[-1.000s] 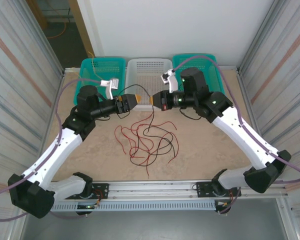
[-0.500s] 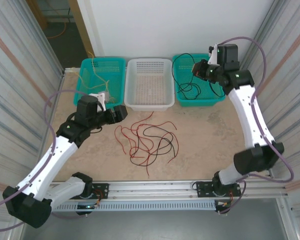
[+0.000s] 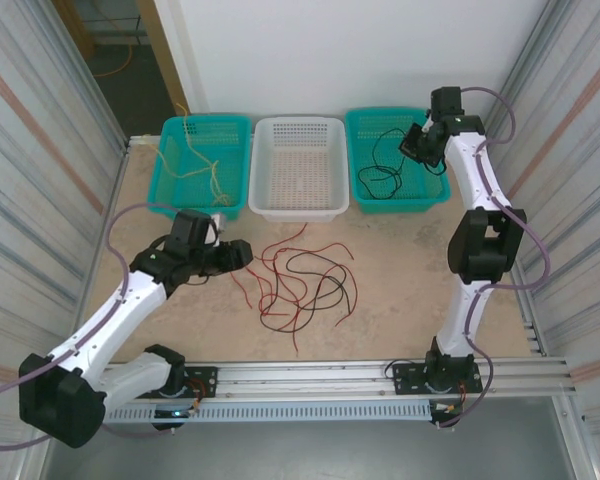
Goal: Untangle the cables
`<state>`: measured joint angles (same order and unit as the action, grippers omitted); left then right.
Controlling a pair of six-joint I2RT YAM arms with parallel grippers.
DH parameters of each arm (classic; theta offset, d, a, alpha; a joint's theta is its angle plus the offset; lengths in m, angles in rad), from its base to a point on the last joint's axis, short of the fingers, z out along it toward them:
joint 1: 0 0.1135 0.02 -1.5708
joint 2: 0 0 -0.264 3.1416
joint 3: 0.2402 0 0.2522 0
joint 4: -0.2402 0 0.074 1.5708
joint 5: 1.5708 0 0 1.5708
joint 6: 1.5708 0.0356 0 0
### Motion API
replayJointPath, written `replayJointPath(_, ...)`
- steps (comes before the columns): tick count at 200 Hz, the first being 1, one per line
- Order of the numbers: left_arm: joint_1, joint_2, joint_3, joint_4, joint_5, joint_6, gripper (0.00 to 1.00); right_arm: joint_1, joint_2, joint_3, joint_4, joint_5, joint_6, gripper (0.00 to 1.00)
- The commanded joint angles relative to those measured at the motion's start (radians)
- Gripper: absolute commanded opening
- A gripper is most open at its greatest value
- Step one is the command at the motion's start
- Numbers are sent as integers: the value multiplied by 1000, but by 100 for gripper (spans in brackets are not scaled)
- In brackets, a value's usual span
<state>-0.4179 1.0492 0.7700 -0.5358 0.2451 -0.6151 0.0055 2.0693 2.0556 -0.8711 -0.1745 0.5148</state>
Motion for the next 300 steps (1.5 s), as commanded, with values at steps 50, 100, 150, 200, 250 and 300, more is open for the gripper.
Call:
replayJointPath(50,-61,225,-10,71,-17,-70,58,134,-237,-117,6,125,-48,50)
replayJointPath(100,-93,418,22,157,-35,-101,45,295,-532,-408,107,141,0,51)
replayJointPath(150,-104,479,26,226,6,-128,25,448,-676,-573,132,151,7,51)
replayJointPath(200,-150,349,69,101,-44,-115,0,600,-798,-799,247,118,60,51)
replayJointPath(250,-200,128,194,-2,-63,-91,0,771,-768,-892,422,13,108,57)
replayJointPath(300,-220,8,282,16,-40,-149,0,947,-729,-876,516,0,68,65)
